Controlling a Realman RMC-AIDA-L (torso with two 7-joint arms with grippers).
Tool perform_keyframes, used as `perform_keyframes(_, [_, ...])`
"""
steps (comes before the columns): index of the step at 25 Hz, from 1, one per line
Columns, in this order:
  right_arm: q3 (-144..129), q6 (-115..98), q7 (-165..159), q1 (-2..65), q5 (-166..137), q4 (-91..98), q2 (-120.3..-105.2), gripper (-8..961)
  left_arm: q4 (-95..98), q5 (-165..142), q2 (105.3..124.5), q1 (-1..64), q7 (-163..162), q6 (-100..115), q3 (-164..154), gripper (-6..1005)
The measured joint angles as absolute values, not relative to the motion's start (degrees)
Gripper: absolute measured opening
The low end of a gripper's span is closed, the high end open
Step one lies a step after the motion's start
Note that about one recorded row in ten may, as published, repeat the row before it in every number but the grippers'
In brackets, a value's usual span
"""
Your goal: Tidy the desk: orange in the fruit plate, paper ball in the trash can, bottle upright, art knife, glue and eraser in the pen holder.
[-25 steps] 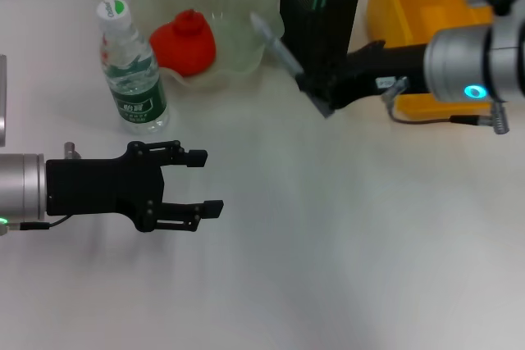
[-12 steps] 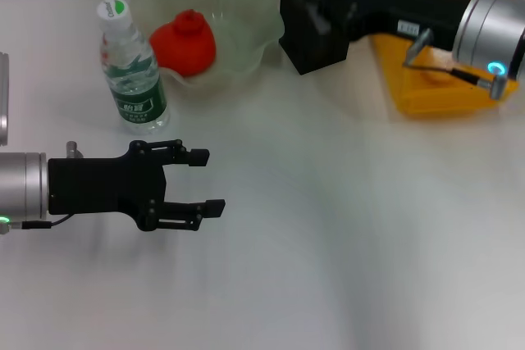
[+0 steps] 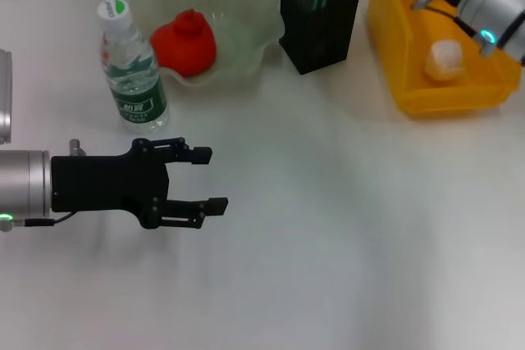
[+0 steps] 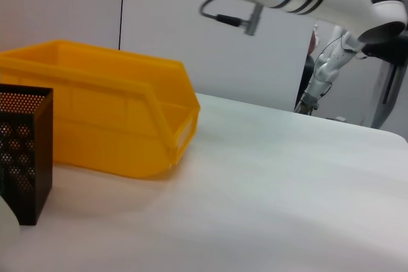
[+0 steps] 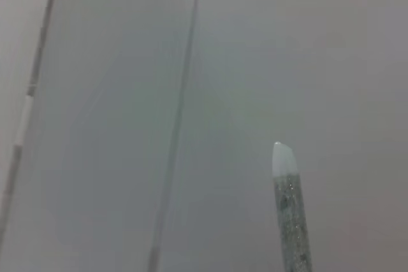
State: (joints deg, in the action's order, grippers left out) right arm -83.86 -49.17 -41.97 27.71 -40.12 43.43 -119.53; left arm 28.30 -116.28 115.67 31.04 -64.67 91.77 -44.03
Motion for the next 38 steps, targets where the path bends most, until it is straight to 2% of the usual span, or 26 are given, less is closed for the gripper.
perform_keyframes(3, [-83.78, -49.20, -30.06, 33.46, -32.37, 33.86, -119.56, 113, 28.30, -116.28, 115.73, 31.41, -65.05, 91.76, -44.03, 813])
perform_keyframes(13, [-83.79, -47.31, -16.79, 44.75, -23.29, 17.84, -119.85, 113, 28.36, -116.28, 116.16, 32.43, -66.27, 90.86, -44.03, 813])
perform_keyframes(23, [-83.99, -40.64, -21.41, 49.37, -23.44, 13.24, -119.89, 112, 28.39, -116.28, 116.32, 32.33, -66.80, 90.09, -44.03, 812])
perform_keyframes(38, [-88.63, -36.69, -26.56, 49.55, -23.25, 14.38, -119.88, 110, 28.39, -116.28, 116.45, 32.16, -66.67, 89.98, -43.98, 812])
